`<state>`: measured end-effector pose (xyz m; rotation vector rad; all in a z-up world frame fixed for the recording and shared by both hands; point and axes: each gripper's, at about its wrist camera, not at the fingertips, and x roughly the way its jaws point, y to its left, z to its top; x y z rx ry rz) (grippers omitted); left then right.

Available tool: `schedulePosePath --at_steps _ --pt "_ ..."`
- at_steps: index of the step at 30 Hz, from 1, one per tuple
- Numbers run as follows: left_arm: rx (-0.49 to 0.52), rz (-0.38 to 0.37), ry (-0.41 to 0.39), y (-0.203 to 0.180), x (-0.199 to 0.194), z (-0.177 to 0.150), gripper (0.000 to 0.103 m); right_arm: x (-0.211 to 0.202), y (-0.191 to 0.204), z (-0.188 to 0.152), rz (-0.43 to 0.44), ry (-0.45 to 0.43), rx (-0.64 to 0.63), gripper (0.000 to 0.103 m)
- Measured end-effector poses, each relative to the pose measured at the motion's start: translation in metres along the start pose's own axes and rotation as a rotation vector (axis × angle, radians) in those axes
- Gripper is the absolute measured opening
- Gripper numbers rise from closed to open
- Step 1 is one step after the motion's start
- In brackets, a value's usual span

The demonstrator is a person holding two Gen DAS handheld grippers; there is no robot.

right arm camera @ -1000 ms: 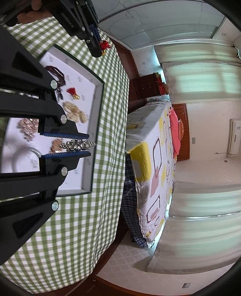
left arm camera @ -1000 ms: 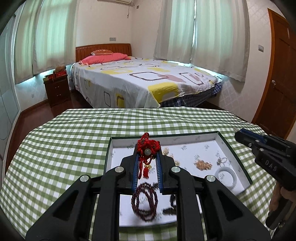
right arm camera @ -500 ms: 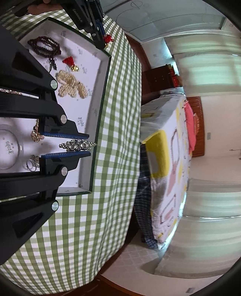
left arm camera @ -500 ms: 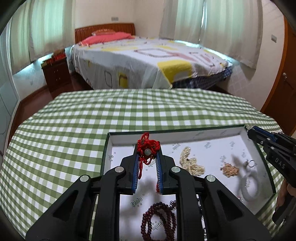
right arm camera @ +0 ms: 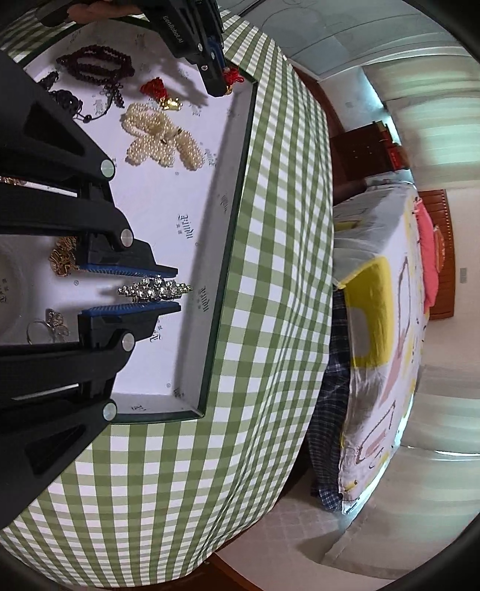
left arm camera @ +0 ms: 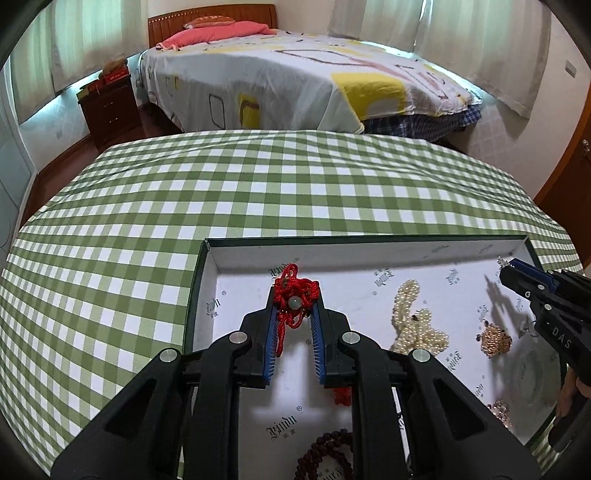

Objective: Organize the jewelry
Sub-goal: 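Carry the tassel with the left tool while the right tool carries the brooch over the tray, then open the left tool to drop the tassel while the right tool releases the brooch into the tray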

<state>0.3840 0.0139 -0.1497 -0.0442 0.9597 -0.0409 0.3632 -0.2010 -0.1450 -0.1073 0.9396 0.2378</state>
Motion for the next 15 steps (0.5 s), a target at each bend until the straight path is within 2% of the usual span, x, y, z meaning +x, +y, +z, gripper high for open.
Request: schedulePosePath --at_steps 7,15 --pt "-0.004 -0.011 0.053 -0.003 0.016 0.003 0.017 0.010 -0.007 0.001 0.017 0.057 0.033 0.014" --pt "-0.005 -0.008 0.063 -0.005 0.020 0.004 0.019 0.013 -0.005 0.001 0.016 0.075 0.036 0.014"
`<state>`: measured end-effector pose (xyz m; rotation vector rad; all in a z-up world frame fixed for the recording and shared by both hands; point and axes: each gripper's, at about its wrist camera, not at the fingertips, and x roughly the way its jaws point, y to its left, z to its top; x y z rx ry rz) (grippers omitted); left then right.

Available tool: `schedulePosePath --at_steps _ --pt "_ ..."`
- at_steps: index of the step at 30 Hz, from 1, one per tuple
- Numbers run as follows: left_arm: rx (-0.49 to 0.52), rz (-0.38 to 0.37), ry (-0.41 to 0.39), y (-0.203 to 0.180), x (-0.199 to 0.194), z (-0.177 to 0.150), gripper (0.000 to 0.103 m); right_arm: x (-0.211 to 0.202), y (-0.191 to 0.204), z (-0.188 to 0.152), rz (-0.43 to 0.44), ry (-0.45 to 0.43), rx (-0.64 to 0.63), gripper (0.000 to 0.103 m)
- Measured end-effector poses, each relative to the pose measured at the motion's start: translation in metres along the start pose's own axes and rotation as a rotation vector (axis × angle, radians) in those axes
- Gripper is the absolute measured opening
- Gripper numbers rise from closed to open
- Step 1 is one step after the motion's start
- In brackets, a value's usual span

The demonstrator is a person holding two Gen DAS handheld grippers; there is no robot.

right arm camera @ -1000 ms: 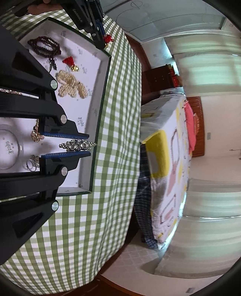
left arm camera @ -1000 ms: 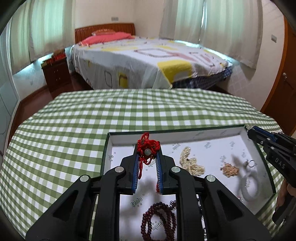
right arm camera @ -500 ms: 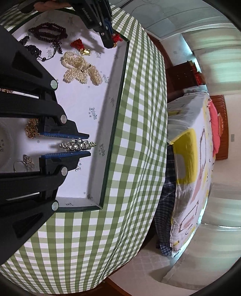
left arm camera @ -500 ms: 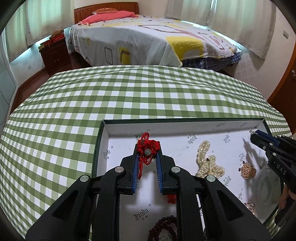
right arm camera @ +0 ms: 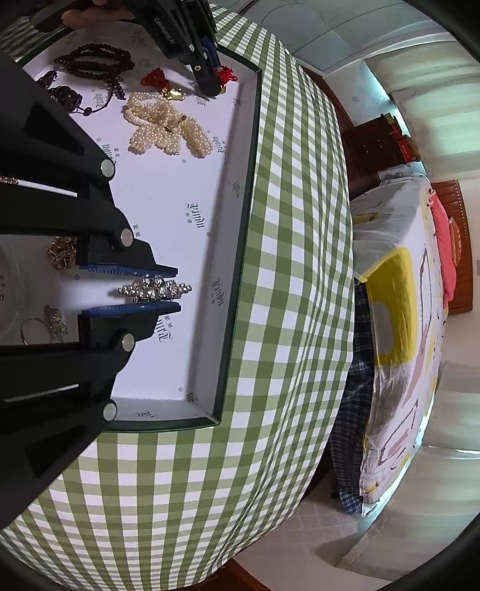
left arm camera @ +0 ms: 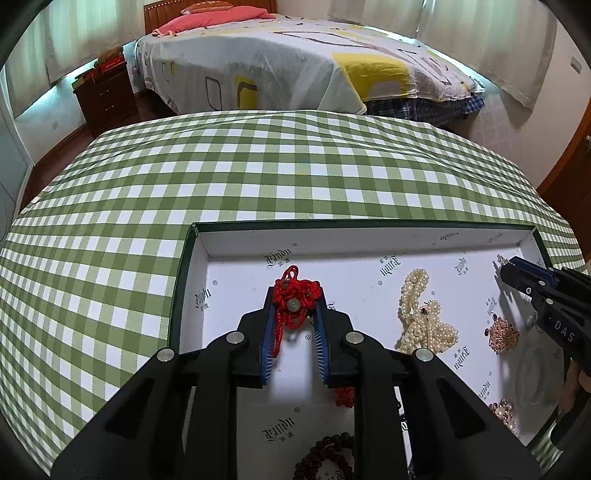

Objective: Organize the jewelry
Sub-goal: 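Open the left tool to drop the tassel while the right tool releases the brooch into the tray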

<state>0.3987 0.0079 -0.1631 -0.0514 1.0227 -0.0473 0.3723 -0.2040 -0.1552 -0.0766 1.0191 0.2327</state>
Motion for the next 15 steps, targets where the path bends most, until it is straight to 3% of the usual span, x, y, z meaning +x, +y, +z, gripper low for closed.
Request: schedulePosePath --at_steps 4,8,15 --pt "-0.001 0.008 -0.008 0.000 -0.001 0.000 0.033 -0.001 -0.002 0.000 0.002 -0.005 0.008 0.022" --pt "0.006 0.012 -0.015 0.001 -0.003 -0.002 0.038 -0.003 -0.002 -0.002 0.000 -0.013 0.010 0.027" --pt "0.016 0.033 -0.046 -0.002 -0.011 -0.005 0.059 -0.008 -0.004 -0.005 -0.013 -0.037 0.012 0.046"
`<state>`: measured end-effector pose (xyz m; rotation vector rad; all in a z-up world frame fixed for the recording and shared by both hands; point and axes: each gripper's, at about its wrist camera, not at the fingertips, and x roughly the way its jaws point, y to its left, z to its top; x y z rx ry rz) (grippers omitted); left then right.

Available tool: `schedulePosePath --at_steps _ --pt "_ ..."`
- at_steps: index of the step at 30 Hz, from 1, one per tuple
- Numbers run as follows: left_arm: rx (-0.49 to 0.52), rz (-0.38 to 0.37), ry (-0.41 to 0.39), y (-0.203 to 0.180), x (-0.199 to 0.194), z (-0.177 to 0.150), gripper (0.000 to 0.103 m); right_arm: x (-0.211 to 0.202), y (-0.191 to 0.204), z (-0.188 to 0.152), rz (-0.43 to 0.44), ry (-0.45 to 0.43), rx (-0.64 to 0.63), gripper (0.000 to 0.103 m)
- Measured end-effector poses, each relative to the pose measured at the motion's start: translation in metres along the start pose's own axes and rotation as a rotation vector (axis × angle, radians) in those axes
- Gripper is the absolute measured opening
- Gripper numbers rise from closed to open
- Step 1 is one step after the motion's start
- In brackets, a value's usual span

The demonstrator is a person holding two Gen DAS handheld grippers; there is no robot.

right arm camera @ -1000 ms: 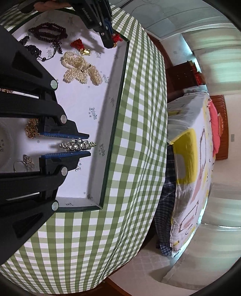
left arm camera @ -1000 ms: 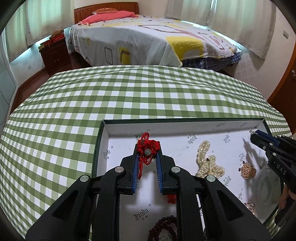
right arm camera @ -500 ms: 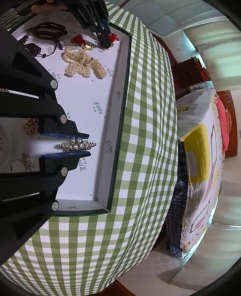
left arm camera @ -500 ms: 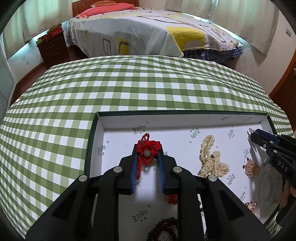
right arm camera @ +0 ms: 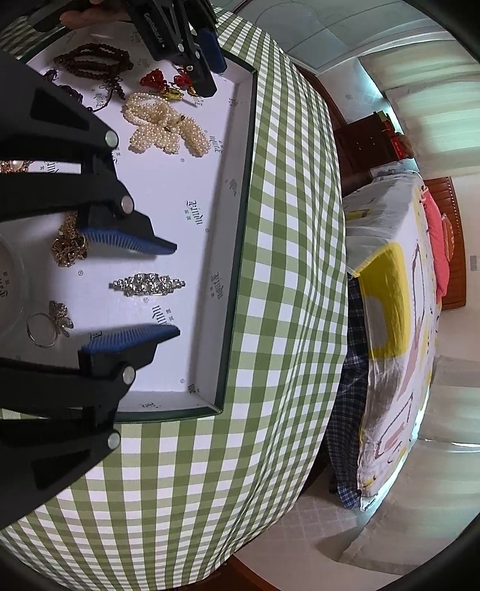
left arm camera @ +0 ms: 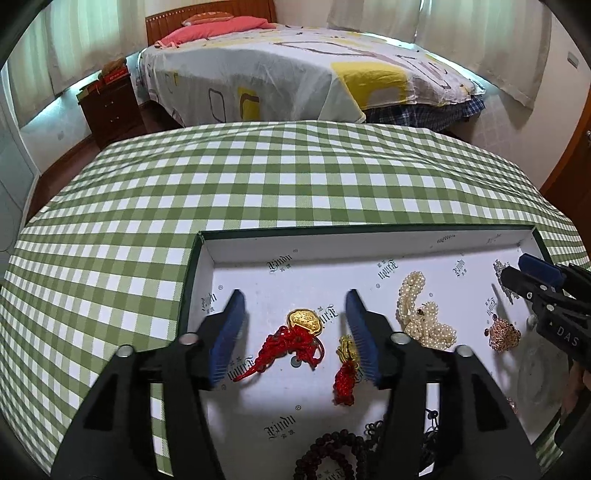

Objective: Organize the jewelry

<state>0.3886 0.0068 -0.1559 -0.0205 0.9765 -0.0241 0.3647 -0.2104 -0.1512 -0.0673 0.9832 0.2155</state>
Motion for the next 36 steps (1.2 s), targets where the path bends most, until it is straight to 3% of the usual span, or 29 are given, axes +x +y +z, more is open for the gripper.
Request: schedulePosePath --at_steps 3,11,22,36 --pt "-0.011 -0.003 -0.013 0.001 -0.005 0.000 0.061 -0.004 -0.002 -0.002 -0.011 -0.016 0.003 0.055" --pt "-0.013 0.007 -0.063 0.001 -0.027 -0.005 0.077 -0.016 -0.004 -0.008 -0.020 -0.064 0.026 0.074" --pt "-0.027 0.013 -0.154 -0.004 -0.073 -0.030 0.088 -0.056 0.000 -0.028 -0.039 -0.177 0.060 0.079" --pt "-0.055 0.007 -0.260 -0.011 -0.166 -0.096 0.094 -0.129 0.025 -0.086 -0.081 -0.278 0.043 0.081"
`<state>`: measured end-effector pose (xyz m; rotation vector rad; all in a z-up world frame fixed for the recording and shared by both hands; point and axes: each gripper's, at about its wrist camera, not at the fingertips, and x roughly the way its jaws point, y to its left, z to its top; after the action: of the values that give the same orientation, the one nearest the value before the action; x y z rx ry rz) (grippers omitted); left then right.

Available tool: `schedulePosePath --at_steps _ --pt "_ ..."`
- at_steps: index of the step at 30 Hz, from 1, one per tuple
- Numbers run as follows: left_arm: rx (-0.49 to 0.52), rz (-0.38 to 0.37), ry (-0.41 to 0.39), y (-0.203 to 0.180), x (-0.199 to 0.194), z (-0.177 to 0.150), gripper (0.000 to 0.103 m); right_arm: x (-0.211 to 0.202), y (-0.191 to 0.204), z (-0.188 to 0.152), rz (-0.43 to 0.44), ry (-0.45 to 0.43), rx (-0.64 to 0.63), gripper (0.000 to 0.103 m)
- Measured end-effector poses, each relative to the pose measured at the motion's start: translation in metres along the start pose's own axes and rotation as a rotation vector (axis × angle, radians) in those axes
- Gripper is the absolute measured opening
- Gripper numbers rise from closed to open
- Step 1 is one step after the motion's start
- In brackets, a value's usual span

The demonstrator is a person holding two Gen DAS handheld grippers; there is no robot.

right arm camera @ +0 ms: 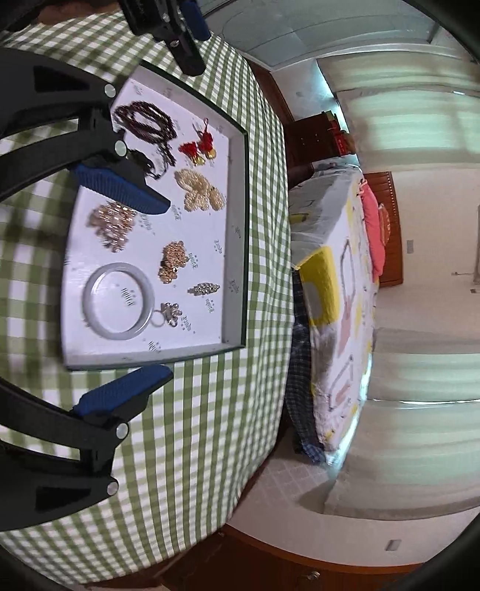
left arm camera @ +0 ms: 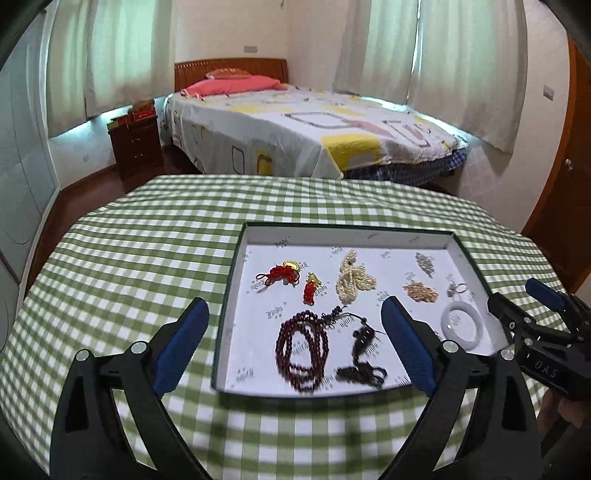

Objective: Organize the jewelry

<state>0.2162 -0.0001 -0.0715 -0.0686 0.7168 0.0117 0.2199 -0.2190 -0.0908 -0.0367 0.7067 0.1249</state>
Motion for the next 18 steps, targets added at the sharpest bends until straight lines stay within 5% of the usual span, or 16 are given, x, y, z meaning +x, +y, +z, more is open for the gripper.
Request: schedulePosePath --at_steps 10,18 --pt "0.014 0.077 -0.088 0.000 -0.077 -0.009 0.099 -0.071 0.012 -0.007 0.006 -0.096 -0.034 0.083" --pt "-0.022 0.067 -0.139 0.008 -0.126 -0.014 0.099 -0.119 0.020 -0.009 0.016 -0.166 -0.052 0.084"
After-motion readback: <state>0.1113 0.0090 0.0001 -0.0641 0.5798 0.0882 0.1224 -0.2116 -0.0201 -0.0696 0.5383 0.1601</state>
